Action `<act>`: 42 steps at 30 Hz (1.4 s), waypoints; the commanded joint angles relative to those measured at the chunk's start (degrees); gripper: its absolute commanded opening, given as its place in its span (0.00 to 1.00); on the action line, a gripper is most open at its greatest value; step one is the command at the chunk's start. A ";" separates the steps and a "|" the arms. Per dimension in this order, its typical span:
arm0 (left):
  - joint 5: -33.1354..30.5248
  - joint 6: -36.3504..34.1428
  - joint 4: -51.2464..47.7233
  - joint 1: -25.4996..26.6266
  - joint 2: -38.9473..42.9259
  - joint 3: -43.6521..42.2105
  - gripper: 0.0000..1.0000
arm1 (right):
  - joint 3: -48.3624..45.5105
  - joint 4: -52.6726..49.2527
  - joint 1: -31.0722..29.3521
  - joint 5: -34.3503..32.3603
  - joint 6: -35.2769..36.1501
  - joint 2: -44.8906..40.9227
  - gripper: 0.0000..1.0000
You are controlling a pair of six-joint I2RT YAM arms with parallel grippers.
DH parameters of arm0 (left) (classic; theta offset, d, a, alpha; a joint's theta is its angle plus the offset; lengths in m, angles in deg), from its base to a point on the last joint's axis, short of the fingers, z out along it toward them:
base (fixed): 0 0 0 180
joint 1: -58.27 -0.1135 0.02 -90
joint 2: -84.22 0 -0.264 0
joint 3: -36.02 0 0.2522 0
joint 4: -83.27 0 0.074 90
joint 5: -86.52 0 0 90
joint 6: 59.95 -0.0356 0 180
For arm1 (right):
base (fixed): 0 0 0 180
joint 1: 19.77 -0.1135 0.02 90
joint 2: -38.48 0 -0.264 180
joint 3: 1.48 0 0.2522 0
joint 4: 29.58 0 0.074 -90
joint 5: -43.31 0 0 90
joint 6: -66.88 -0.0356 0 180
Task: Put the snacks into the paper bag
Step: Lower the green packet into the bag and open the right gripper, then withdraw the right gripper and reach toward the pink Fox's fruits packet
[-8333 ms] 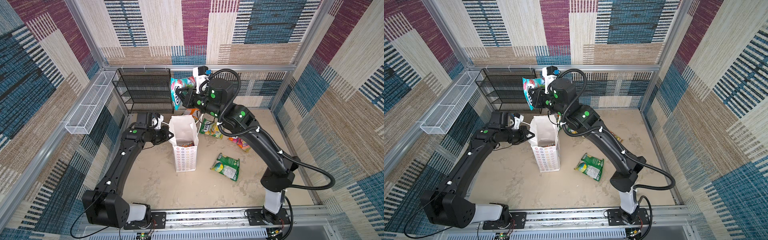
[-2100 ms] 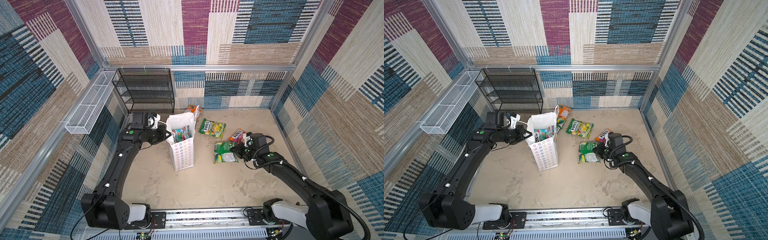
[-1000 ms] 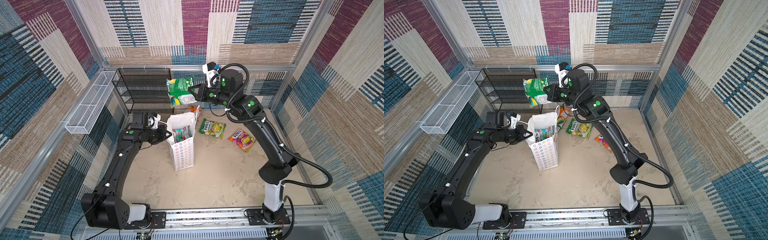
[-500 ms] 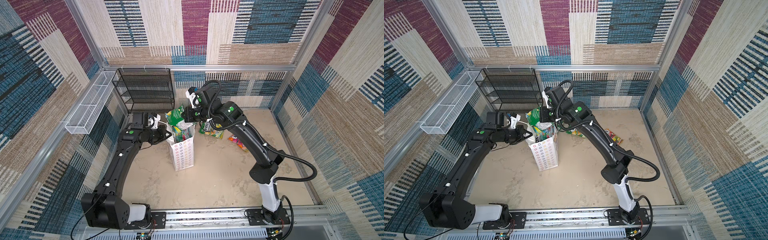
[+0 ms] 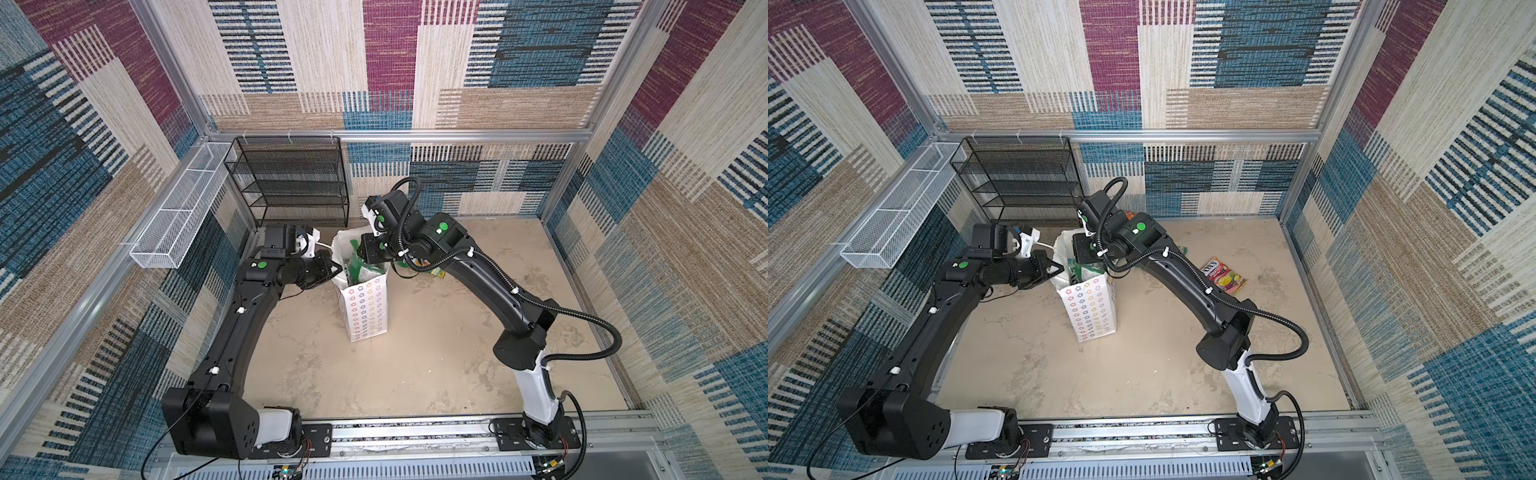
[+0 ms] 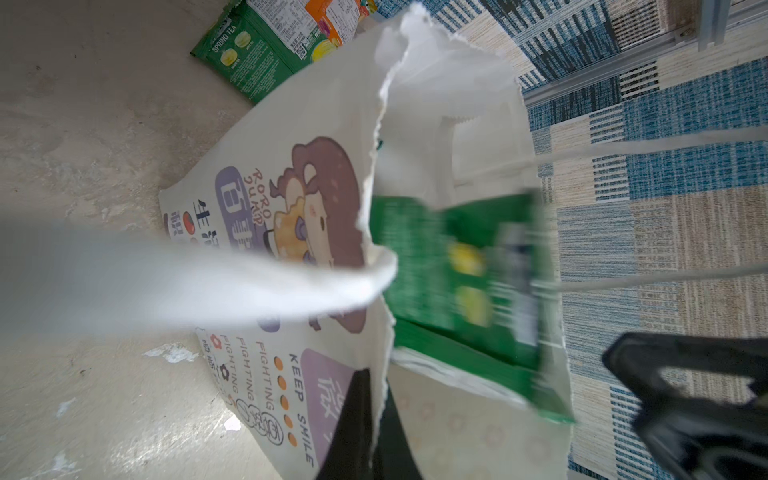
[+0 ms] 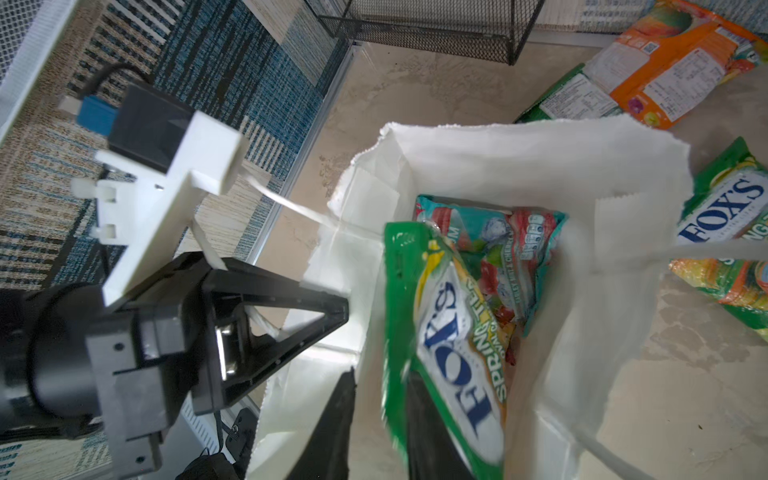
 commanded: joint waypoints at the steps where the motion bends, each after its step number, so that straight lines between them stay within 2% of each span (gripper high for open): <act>1: -0.08 -0.88 1.86 -0.06 0.31 0.26 0.00 | 2.08 3.69 -0.05 1.45 1.10 -0.17 0.32; 3: 0.00 -0.93 1.61 -0.07 0.24 0.33 0.00 | 4.07 4.64 -0.10 2.21 1.63 -0.36 0.36; 6: -0.59 -1.06 1.57 -0.07 0.53 0.32 0.00 | 6.03 5.67 0.23 -0.73 3.16 -2.40 0.45; 8: -0.66 -1.18 1.55 -0.05 0.55 0.33 0.00 | 4.44 7.11 1.30 -2.84 3.51 -5.01 0.56; 11: -0.87 -1.06 1.17 -0.06 0.13 0.39 0.00 | -0.08 7.29 5.03 -3.39 2.14 -9.03 0.64; 14: -1.96 -1.06 -0.11 -0.15 -0.67 0.80 0.00 | -5.77 6.58 9.21 -6.05 0.95 -12.90 0.74; 17: -2.03 -1.06 -0.99 -0.45 -1.32 1.14 0.00 | -12.56 7.49 12.66 -11.41 0.54 -17.62 0.84; 22: -2.39 -1.05 -1.00 -0.68 -0.99 1.17 0.00 | -32.20 16.83 21.35 -12.51 -2.82 -28.86 0.93; 28: -5.45 -1.50 -2.72 -0.68 -0.60 1.75 0.00 | -58.56 31.08 33.64 -6.57 -8.87 -40.63 0.96; 33: -7.29 -1.80 -3.89 -0.69 -0.77 2.27 0.00 | -73.75 39.19 41.94 -0.83 -13.87 -43.32 0.97; 38: -8.92 -2.11 -5.19 -0.69 -1.24 2.93 0.00 | -84.90 46.20 47.97 3.22 -18.02 -42.72 0.97; 42: -8.68 -2.20 -5.31 -0.69 -1.21 2.99 0.00 | -88.68 48.27 49.74 2.69 -18.41 -39.81 0.96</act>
